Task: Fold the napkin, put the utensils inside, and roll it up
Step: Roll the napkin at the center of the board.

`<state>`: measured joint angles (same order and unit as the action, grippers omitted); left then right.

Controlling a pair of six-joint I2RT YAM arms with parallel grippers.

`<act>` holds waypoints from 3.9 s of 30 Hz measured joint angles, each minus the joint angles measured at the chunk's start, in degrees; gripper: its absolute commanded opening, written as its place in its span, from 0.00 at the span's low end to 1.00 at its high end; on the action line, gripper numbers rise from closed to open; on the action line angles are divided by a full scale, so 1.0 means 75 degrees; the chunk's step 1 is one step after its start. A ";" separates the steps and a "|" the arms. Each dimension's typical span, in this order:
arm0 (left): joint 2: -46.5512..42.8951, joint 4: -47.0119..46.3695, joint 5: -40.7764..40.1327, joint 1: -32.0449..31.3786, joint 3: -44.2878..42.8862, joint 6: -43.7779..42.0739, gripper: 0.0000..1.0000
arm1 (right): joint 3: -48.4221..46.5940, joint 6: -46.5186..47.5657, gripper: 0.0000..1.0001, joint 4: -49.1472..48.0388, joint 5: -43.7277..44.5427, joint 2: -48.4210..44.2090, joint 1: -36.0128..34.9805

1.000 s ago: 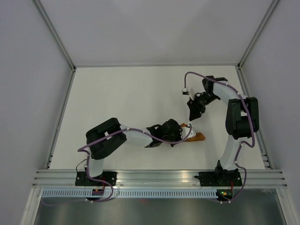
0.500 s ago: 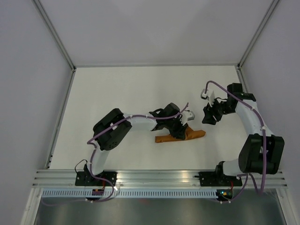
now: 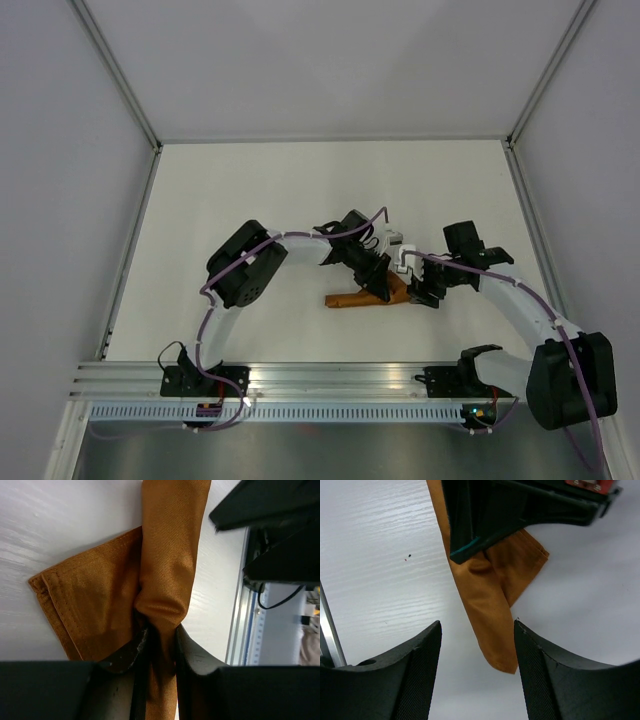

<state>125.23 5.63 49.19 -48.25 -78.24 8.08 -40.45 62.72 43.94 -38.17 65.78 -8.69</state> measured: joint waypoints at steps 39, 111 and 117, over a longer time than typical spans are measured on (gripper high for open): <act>0.0152 -0.0533 0.1096 0.0557 0.0664 0.2159 0.37 | 0.0443 -0.0912 0.31 -0.2261 0.1708 0.1821 -0.2795; -0.1996 -0.3809 -0.8256 -0.2906 0.3331 -0.5161 0.03 | -0.5412 0.0184 0.25 0.4130 -0.0227 0.7699 -0.1174; -0.1920 -0.3185 -0.7641 -0.2702 0.2903 -0.4980 0.02 | -0.5572 0.0093 0.49 0.4351 -0.0230 0.7743 -0.1003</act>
<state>110.83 -18.26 -8.12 -68.51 -56.47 -29.28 -82.24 63.42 76.58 -39.90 123.85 -16.21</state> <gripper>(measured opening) 0.312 0.441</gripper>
